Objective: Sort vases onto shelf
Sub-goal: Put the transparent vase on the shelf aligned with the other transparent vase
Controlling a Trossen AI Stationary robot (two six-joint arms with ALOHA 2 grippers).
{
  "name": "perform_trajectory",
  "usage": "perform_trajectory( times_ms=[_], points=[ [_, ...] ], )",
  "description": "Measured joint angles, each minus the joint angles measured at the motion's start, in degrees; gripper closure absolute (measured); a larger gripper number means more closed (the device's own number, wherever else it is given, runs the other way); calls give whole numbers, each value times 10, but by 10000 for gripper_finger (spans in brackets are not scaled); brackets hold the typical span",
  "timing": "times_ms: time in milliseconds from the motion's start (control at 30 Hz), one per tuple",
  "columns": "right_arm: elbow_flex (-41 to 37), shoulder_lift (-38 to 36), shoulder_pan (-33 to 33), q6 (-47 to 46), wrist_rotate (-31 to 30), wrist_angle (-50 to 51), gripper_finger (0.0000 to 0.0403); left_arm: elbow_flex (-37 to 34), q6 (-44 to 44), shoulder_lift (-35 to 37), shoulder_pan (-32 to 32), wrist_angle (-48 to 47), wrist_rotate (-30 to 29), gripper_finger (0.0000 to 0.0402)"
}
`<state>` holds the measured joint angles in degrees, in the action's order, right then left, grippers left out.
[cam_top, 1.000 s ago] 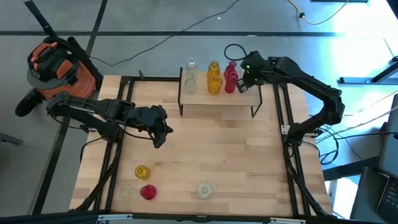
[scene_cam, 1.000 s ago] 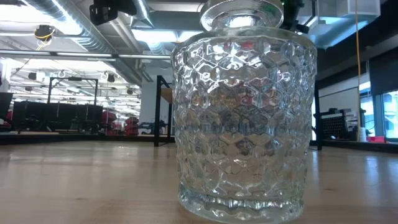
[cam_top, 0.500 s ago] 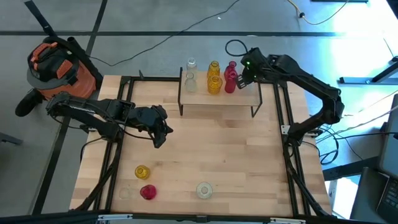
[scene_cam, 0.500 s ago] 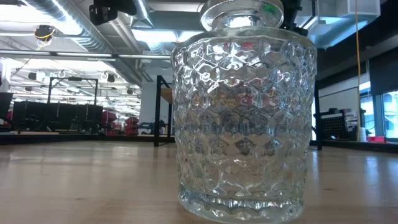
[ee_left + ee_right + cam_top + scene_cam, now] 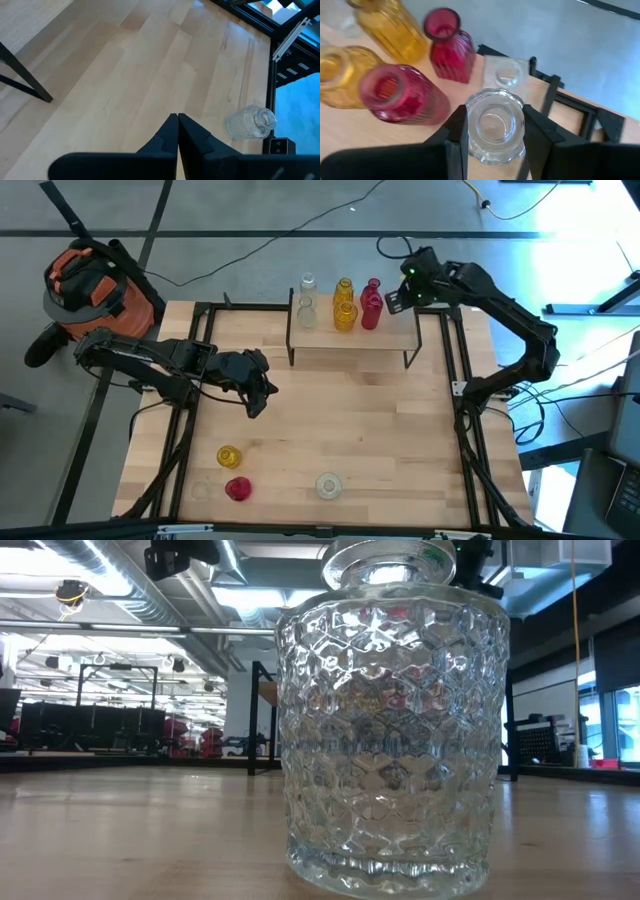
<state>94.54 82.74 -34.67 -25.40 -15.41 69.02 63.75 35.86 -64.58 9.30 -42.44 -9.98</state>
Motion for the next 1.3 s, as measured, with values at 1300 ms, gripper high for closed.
perform_trajectory(
  times_ms=[1300],
  points=[
    [-55,-7,2,-32,26,-40,272,0,-4,0,0,0,-9,401]
  ],
)
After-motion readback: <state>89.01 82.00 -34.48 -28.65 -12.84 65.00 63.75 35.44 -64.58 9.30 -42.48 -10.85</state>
